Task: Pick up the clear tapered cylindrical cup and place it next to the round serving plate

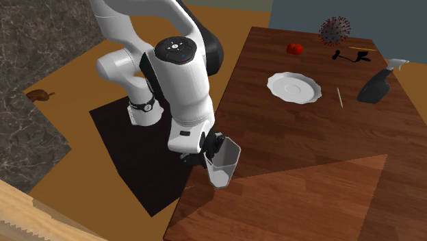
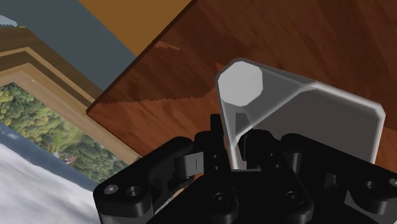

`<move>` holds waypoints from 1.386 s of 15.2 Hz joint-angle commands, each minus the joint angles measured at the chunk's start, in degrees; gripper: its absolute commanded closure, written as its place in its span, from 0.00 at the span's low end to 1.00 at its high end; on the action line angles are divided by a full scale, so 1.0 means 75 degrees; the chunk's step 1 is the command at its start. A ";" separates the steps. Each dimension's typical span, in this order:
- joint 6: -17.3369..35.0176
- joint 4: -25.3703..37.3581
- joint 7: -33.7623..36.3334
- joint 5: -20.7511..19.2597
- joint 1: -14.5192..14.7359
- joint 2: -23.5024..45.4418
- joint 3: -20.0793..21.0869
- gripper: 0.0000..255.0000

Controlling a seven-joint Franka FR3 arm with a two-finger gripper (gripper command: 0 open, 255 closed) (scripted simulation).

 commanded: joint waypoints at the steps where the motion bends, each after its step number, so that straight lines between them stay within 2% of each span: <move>1: -0.0199 0.0113 0.0034 -0.0026 0.0001 -0.0089 0.0001 1.00; 21: -0.2198 0.1730 0.0259 -0.0171 -0.0008 -0.0484 -0.0002 1.00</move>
